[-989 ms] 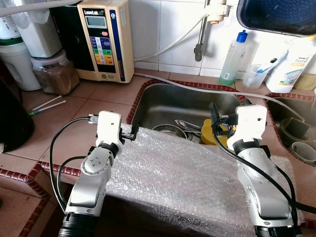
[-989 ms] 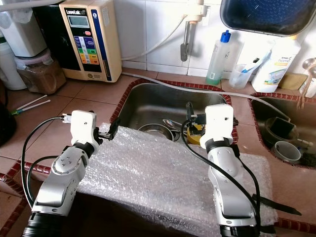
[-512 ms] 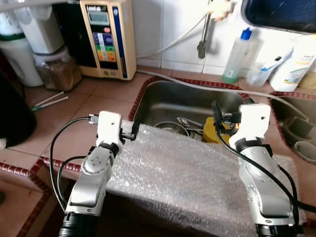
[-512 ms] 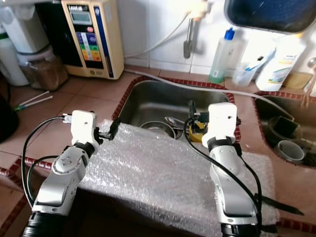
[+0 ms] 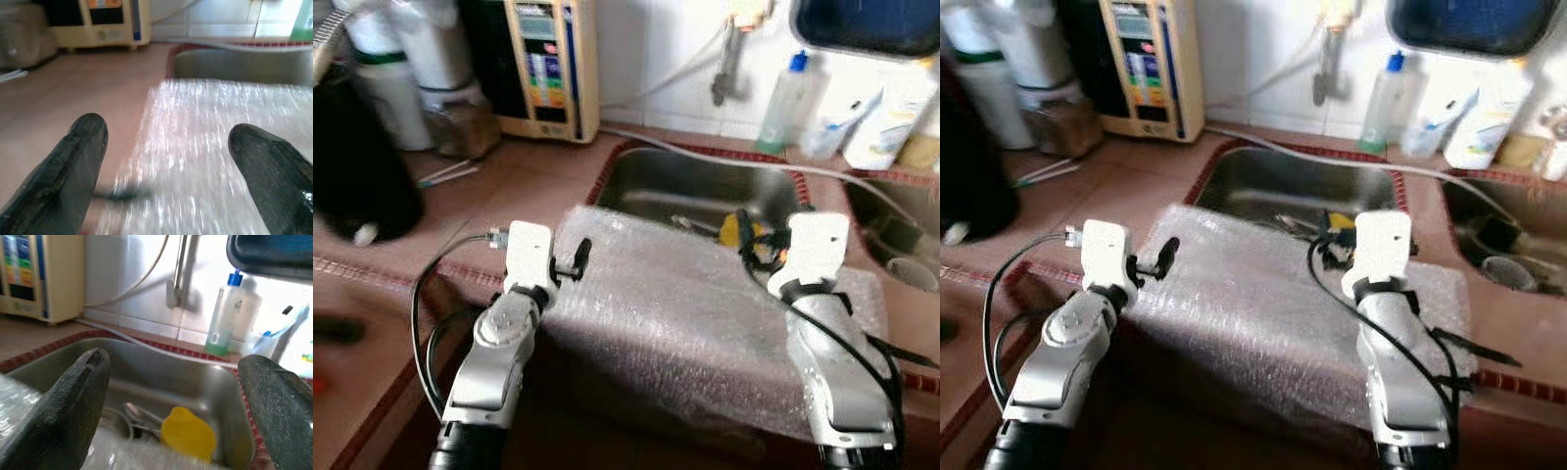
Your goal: Kitchen organization
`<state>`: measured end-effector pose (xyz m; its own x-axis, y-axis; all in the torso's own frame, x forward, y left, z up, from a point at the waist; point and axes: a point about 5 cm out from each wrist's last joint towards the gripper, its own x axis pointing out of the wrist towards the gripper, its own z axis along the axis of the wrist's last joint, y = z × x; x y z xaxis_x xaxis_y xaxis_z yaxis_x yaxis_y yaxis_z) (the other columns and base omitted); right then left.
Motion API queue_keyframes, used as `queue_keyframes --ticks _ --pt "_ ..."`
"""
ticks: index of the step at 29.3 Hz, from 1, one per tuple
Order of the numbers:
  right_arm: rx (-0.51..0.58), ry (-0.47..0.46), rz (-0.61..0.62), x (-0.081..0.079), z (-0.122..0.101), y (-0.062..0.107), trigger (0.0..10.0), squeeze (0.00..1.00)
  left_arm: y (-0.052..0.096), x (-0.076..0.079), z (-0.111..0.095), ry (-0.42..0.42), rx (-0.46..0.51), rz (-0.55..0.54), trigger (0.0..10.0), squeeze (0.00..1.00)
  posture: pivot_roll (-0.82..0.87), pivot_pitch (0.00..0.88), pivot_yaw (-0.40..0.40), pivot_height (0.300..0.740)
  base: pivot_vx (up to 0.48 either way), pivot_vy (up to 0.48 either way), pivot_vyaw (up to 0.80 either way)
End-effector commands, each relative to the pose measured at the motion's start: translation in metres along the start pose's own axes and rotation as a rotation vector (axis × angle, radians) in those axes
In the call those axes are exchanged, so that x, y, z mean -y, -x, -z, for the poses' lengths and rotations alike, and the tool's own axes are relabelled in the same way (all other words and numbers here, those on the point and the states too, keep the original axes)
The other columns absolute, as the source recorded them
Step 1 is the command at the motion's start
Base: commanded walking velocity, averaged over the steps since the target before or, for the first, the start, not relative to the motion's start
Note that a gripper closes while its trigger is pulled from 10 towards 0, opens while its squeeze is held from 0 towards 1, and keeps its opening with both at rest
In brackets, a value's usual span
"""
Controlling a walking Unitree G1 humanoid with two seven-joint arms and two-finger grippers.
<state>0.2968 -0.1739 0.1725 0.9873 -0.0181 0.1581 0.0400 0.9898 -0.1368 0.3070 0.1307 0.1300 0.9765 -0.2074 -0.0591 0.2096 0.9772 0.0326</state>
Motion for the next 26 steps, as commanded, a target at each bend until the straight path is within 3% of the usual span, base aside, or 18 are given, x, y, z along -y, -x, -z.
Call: queue_keyframes --ticks 1,20,26 --pt "-0.009 -0.006 0.017 0.0037 0.0011 -0.0003 10.0 0.0 -0.0016 -0.0012 -0.0039 -0.003 0.005 -0.001 10.0 0.0 -0.04 0.0 0.022 0.74 -0.281 0.0 0.0" --pt "-0.019 -0.012 0.024 0.0051 0.0024 -0.0005 10.0 0.0 -0.0036 -0.0007 -0.0009 0.008 -0.015 -0.003 10.0 0.0 -0.05 0.0 0.023 0.74 -0.285 0.0 0.0" --pt "-0.018 -0.014 0.018 0.0023 0.0022 -0.0012 10.0 0.0 -0.0045 -0.0005 0.0008 0.058 -0.02 0.004 10.0 0.0 -0.05 0.0 0.023 0.74 0.0 0.0 0.0"
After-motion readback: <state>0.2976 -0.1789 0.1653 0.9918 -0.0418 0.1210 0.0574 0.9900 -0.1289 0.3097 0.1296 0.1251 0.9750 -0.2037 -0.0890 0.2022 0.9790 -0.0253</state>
